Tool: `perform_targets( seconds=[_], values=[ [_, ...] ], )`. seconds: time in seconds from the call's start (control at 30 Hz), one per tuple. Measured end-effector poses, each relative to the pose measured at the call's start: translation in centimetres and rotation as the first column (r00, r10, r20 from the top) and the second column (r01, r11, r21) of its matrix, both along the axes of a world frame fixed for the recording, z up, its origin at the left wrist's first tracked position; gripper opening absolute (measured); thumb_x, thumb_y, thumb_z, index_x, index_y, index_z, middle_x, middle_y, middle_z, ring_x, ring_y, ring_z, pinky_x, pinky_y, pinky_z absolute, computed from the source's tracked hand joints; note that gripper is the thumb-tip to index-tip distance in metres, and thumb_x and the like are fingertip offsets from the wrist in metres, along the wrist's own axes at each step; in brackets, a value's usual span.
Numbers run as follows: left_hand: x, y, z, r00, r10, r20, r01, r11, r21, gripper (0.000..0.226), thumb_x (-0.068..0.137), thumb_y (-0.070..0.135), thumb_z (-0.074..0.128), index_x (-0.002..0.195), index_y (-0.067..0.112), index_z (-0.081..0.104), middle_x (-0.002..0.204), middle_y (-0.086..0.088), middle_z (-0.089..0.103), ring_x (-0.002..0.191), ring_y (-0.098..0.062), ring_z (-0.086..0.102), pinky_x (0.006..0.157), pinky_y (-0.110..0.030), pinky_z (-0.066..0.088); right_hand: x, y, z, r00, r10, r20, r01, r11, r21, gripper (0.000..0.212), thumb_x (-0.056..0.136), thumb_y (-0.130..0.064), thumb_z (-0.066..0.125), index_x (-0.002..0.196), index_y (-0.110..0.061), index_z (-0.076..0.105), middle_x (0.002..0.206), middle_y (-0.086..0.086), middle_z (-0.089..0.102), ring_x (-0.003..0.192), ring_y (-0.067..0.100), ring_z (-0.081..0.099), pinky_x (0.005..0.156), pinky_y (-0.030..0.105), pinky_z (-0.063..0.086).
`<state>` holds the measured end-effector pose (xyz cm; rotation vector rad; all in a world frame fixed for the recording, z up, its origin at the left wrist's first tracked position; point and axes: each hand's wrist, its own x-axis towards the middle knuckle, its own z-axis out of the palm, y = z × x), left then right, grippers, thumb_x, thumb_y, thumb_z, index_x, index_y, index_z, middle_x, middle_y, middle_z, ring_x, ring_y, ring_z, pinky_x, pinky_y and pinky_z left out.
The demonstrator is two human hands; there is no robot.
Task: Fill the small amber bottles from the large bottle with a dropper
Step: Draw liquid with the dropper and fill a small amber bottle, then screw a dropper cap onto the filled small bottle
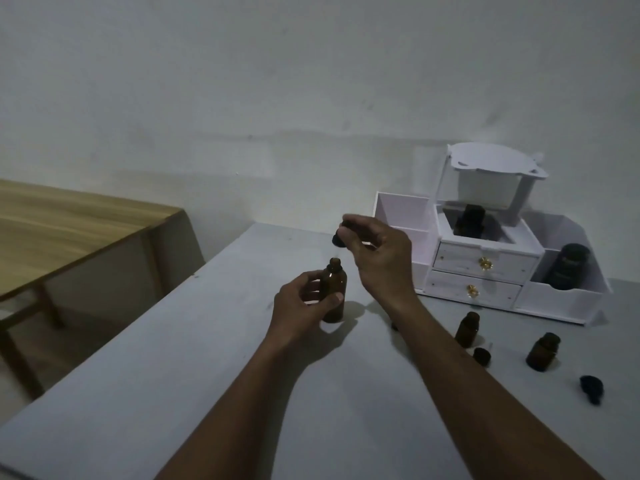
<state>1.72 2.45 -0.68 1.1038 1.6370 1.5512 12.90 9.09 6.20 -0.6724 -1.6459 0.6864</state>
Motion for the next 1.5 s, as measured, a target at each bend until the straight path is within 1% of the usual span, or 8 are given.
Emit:
perform_targets(
  seconds=[0.5, 0.8, 0.93, 1.03, 1.13, 1.23, 1.33, 1.5],
  values=[
    [-0.2, 0.3, -0.6, 1.0, 0.018, 0.001, -0.018, 1.0, 0.001, 0.05, 0.079, 0.027, 0.086, 0.125, 0.028, 0.066, 0.123, 0.002, 0.07, 0.109, -0.02, 0.066, 0.099, -0.05, 0.055, -0.1, 0.3, -2.4, 0.981, -0.042, 0.188, 0.05, 0.998, -0.039, 0.027, 0.087, -0.024, 0.073, 0.113, -0.016, 0.073, 0.106, -0.005, 0.074, 0.086, -0.003, 0.066, 0.074, 0.001, 0.049],
    [-2.4, -2.5, -0.3, 0.982, -0.005, -0.189, -0.017, 0.993, -0.117, 0.049, 0.075, 0.024, 0.089, 0.117, 0.024, 0.066, 0.104, 0.0, 0.072, 0.081, -0.013, 0.072, 0.071, -0.025, 0.055, 8.1, -0.1, -0.4, 0.938, -0.052, 0.344, 0.057, 0.998, -0.004, 0.02, 0.086, -0.02, 0.074, 0.106, -0.021, 0.074, 0.101, -0.01, 0.073, 0.088, -0.006, 0.067, 0.075, 0.005, 0.051],
    [-1.3, -3.6, -0.5, 0.972, -0.065, -0.224, 0.024, 0.983, -0.181, 0.031, 0.076, 0.026, 0.088, 0.102, 0.021, 0.073, 0.089, 0.001, 0.076, 0.076, -0.014, 0.074, 0.073, -0.029, 0.058, 12.9, -0.6, -1.1, 0.767, 0.046, 0.64, 0.018, 0.996, -0.092, 0.027, 0.081, -0.012, 0.077, 0.101, -0.029, 0.074, 0.101, -0.013, 0.072, 0.09, -0.004, 0.066, 0.084, 0.024, 0.058],
    [1.0, -3.3, -0.3, 0.951, -0.162, -0.263, 0.117, 0.977, -0.181, 0.031, 0.078, 0.031, 0.086, 0.105, 0.021, 0.074, 0.094, 0.002, 0.076, 0.084, -0.013, 0.073, 0.081, -0.03, 0.059, 14.2, -1.2, -2.7, 0.547, 0.091, 0.832, 0.046, 0.989, -0.139, 0.036, 0.081, -0.008, 0.075, 0.106, -0.034, 0.072, 0.117, -0.012, 0.064, 0.1, -0.003, 0.059, 0.085, 0.019, 0.052],
    [3.4, -2.5, -0.3, 0.919, -0.243, -0.312, 0.197, 0.965, -0.17, 0.036, 0.08, 0.033, 0.083, 0.112, 0.023, 0.071, 0.091, 0.009, 0.074, 0.084, -0.004, 0.07, 0.071, -0.012, 0.053, 14.1, -1.5, -4.6, 0.337, 0.055, 0.94, 0.023, 0.997, -0.067, 0.039, 0.085, -0.005, 0.071, 0.112, -0.033, 0.068, 0.122, -0.01, 0.059, 0.107, 0.009, 0.056, 0.091, 0.024, 0.048],
    [5.3, -1.2, -0.4, 0.919, -0.26, -0.295, 0.224, 0.963, -0.151, 0.041, 0.085, 0.029, 0.08, 0.124, 0.022, 0.066, 0.101, 0.009, 0.071, 0.088, -0.002, 0.067, 0.067, -0.01, 0.049, 13.8, -1.2, -5.7, 0.272, -0.033, 0.962, 0.006, 0.999, 0.033, 0.029, 0.086, -0.012, 0.071, 0.105, -0.033, 0.069, 0.11, -0.008, 0.063, 0.097, 0.012, 0.057, 0.092, 0.035, 0.052],
    [6.5, -0.1, -0.6, 0.946, -0.236, -0.22, 0.209, 0.968, -0.14, 0.044, 0.089, 0.018, 0.076, 0.131, 0.018, 0.061, 0.116, 0.0, 0.067, 0.095, -0.01, 0.065, 0.069, -0.013, 0.05, 14.0, -0.5, -4.6, 0.369, -0.04, 0.929, 0.003, 0.999, 0.042, 0.022, 0.084, -0.021, 0.075, 0.103, -0.032, 0.071, 0.106, -0.013, 0.067, 0.094, 0.005, 0.059, 0.09, 0.031, 0.053],
    [8.0, 1.5, -0.6, 0.979, -0.187, -0.077, 0.181, 0.98, -0.084, 0.053, 0.085, 0.008, 0.079, 0.133, 0.017, 0.06, 0.122, 0.001, 0.064, 0.091, -0.007, 0.062, 0.056, -0.01, 0.046, 14.7, 0.7, -0.2, 0.838, 0.021, 0.545, 0.037, 0.995, -0.094, 0.028, 0.081, -0.016, 0.078, 0.103, -0.032, 0.071, 0.095, -0.02, 0.069, 0.088, -0.009, 0.065, 0.072, 0.01, 0.051]
  ],
)
